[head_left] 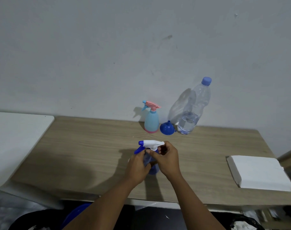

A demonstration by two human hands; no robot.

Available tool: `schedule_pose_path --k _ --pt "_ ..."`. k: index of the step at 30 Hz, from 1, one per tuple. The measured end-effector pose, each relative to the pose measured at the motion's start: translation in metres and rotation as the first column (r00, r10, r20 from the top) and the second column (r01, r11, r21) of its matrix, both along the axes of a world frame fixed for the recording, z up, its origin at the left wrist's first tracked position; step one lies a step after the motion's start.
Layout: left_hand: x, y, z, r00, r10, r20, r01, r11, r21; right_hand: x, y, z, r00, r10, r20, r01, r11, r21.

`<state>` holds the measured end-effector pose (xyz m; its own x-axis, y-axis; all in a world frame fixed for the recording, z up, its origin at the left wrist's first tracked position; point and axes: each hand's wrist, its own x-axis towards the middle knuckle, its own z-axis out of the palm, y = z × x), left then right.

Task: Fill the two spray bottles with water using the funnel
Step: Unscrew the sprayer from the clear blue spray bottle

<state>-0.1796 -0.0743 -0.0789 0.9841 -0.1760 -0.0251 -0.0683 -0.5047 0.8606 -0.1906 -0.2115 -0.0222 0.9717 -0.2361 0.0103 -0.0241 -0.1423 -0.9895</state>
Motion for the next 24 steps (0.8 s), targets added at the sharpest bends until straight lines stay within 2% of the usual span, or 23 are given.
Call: schedule_pose_path --k 4,8,13,16,21,24 --pt "0.0000 -0.0003 -0.0002 1.000 -0.002 -0.011 0.002 1.000 -0.026 -0.0057 -0.0069 -0.0041 0.998 0.052 0.019 -0.051 0.997 -0.049" --pt "0.0003 -0.0014 -0.0002 1.000 0.012 0.009 -0.012 1.000 0.009 -0.0021 -0.0016 0.0001 1.000 0.020 0.006 -0.020 1.000 0.001" --pt "-0.0013 -0.0005 0.0034 1.000 0.001 -0.010 -0.001 1.000 -0.018 -0.0050 -0.0078 -0.0050 0.998 0.056 0.029 -0.053 0.996 -0.078" --pt "-0.0022 -0.0006 0.0018 1.000 0.016 -0.015 -0.016 1.000 -0.007 -0.0034 -0.0019 -0.0030 1.000 0.010 0.010 -0.010 1.000 -0.018" --pt "-0.0025 -0.0016 0.0027 1.000 0.023 -0.006 -0.023 1.000 -0.020 -0.0035 -0.0038 -0.0073 0.998 0.026 0.053 -0.021 0.995 -0.100" --pt "-0.0029 -0.0013 0.0035 1.000 0.024 -0.006 -0.024 1.000 0.015 -0.0034 -0.0025 -0.0063 1.000 -0.013 0.026 0.015 0.998 -0.068"
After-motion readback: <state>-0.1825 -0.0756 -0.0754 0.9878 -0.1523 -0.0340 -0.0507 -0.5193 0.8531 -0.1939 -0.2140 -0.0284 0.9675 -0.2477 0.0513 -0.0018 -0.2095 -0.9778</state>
